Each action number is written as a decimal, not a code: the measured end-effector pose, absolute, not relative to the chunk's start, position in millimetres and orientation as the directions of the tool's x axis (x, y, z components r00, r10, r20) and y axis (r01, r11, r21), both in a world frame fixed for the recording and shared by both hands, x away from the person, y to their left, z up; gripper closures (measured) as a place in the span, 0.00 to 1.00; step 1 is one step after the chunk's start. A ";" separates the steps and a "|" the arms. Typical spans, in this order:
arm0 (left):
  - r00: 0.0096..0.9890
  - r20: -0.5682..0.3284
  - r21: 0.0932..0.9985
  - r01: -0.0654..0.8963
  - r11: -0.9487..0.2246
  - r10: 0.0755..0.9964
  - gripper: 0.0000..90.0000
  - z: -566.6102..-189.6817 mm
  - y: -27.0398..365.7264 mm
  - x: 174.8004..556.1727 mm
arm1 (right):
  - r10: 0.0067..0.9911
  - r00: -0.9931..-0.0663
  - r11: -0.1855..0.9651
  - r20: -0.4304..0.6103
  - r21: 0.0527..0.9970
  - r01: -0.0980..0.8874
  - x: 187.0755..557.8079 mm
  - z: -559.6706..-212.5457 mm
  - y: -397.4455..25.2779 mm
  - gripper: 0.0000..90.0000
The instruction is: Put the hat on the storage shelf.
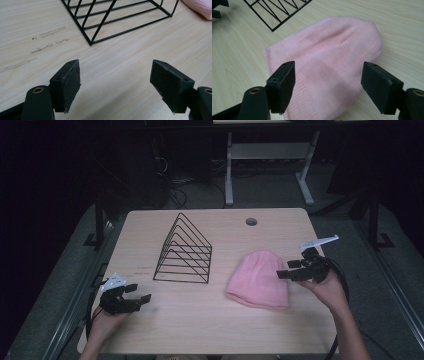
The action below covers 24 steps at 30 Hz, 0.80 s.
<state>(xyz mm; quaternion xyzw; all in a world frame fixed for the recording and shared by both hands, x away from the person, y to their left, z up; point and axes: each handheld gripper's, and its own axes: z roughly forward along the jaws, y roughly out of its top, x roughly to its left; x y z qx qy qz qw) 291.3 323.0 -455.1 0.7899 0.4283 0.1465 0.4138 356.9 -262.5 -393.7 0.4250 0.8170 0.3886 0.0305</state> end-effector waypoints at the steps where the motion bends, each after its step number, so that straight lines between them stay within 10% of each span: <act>1: 0.588 -0.125 0.780 0.556 -0.287 0.799 0.27 -455.0 323.2 291.3 | 0.716 -0.639 0.346 0.281 0.653 0.674 361.6 -392.6 -259.5 0.30; 24: 0.570 -0.120 0.776 0.565 -0.282 0.813 0.23 -454.6 325.1 296.9 | 0.694 -0.621 0.388 0.363 0.539 0.748 430.2 -401.9 -234.1 0.28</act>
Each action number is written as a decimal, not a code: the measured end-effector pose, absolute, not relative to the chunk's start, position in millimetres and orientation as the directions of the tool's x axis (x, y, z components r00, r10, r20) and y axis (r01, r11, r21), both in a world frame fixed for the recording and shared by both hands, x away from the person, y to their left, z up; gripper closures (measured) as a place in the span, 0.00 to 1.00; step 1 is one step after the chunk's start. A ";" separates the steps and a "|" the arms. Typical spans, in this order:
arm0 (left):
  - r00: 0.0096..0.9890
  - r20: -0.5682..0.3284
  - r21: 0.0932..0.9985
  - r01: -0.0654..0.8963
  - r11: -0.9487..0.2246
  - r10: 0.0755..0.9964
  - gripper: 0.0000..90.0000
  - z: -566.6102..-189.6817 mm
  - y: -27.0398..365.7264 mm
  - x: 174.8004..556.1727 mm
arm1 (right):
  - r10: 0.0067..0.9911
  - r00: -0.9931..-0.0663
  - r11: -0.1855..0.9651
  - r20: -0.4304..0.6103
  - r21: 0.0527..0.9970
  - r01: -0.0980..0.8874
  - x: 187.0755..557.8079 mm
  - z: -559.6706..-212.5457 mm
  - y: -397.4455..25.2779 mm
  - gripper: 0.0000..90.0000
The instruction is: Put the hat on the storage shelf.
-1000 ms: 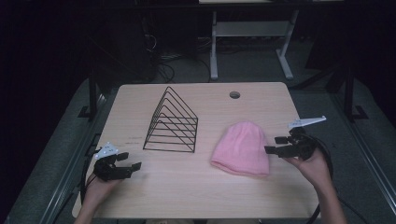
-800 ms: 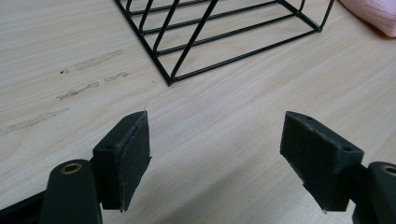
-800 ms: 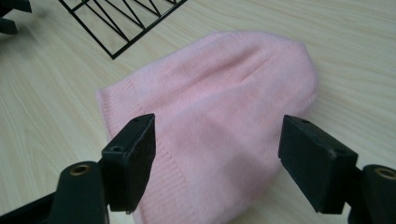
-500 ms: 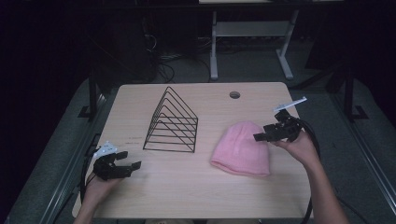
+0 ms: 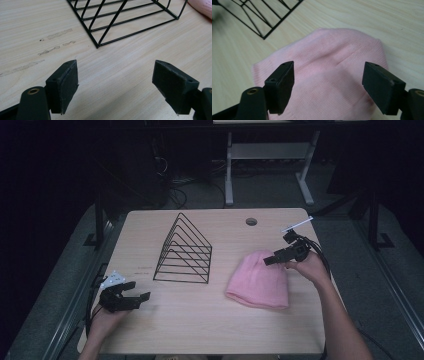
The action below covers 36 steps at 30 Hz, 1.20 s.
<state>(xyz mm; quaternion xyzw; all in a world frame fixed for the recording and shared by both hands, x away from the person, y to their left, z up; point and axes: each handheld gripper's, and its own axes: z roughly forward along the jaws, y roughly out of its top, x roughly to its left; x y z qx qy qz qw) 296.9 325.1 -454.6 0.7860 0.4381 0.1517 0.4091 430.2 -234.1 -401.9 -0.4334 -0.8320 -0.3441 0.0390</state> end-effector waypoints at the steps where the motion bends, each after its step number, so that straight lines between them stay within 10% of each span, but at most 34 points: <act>1: 0.572 -0.117 0.776 0.563 -0.285 0.812 0.23 -454.6 325.2 297.0 | 0.702 -0.616 0.389 0.356 0.533 0.751 434.2 -402.6 -232.5 0.28; 36: 0.561 -0.133 0.763 0.584 -0.277 0.817 0.23 -459.6 329.6 298.7 | 0.767 -0.471 0.309 0.434 0.394 0.866 474.6 -451.2 -238.5 0.58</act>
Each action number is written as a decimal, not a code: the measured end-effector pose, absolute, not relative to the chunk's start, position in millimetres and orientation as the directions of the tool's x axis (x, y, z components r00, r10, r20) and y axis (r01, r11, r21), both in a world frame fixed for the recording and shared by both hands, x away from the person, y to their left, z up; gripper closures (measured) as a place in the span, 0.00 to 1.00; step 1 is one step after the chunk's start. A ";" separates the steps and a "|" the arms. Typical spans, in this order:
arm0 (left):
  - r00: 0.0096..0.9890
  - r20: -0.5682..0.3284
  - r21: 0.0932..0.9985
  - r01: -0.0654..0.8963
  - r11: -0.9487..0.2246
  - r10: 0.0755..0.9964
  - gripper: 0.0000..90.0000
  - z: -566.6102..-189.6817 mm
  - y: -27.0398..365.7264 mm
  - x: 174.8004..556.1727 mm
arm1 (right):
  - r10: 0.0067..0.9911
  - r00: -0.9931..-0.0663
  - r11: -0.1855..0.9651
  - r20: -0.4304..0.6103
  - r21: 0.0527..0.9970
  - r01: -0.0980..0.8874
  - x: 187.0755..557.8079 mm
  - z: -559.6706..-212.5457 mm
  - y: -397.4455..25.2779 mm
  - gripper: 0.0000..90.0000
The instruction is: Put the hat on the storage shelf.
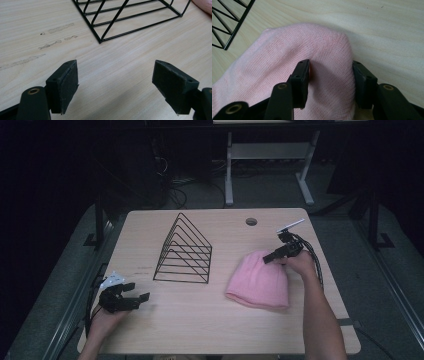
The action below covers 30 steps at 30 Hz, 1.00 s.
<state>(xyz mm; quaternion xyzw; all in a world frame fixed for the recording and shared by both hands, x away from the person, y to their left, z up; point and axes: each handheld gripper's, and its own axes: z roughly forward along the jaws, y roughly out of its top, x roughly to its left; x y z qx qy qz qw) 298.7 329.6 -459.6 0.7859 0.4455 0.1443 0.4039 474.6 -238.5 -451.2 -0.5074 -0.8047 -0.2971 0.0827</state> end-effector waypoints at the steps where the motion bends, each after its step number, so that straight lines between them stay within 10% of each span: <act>1: 0.560 -0.134 0.764 0.584 -0.274 0.818 0.23 -459.8 329.7 298.7 | 0.768 -0.470 0.308 0.435 0.393 0.866 474.3 -452.0 -239.1 0.59; 30: 0.535 -0.175 0.759 0.608 -0.233 0.826 0.26 -461.2 342.2 293.4 | 0.686 -0.537 0.288 0.491 0.494 0.820 464.5 -440.8 -237.5 0.86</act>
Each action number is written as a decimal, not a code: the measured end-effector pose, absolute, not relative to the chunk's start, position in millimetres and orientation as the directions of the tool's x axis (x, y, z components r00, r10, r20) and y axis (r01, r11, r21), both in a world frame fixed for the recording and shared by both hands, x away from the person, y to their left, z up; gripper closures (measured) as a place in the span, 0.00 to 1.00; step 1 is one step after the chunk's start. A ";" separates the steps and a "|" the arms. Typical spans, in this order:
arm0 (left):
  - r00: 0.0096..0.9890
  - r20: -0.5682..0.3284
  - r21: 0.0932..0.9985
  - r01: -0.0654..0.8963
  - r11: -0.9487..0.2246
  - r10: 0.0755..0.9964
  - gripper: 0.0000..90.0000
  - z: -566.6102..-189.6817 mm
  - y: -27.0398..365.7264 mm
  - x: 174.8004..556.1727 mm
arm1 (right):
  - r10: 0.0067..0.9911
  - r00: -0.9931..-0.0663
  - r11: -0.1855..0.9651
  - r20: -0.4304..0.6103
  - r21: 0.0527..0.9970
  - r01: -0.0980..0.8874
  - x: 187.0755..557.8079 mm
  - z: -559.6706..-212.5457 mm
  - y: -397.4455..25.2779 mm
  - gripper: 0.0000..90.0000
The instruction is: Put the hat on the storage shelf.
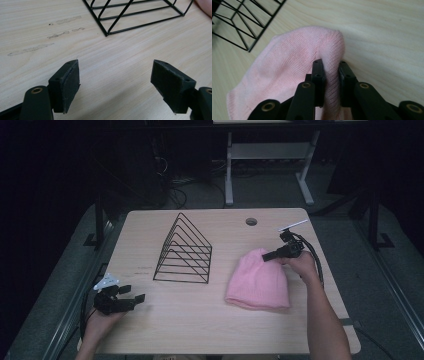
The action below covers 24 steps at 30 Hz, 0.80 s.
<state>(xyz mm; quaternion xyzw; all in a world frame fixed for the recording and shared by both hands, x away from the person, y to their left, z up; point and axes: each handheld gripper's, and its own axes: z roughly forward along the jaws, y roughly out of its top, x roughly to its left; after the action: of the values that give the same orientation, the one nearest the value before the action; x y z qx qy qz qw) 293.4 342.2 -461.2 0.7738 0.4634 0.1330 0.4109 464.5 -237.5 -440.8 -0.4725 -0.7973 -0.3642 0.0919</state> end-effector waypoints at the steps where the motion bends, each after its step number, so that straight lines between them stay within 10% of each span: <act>1: 0.538 -0.174 0.760 0.606 -0.235 0.824 0.26 -460.9 342.2 293.6 | 0.686 -0.537 0.288 0.491 0.494 0.820 464.5 -440.8 -237.5 0.86; 24: 0.680 -0.164 0.783 0.531 -0.325 0.715 0.26 -426.2 335.6 297.5 | 0.600 -0.707 0.328 0.374 0.691 0.644 437.1 -346.0 -222.6 0.88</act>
<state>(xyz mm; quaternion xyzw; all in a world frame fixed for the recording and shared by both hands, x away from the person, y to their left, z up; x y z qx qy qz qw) 297.5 335.6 -426.2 0.8070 0.3860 0.1058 0.4342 437.1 -222.6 -346.0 -0.3821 -0.8144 -0.4360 0.0253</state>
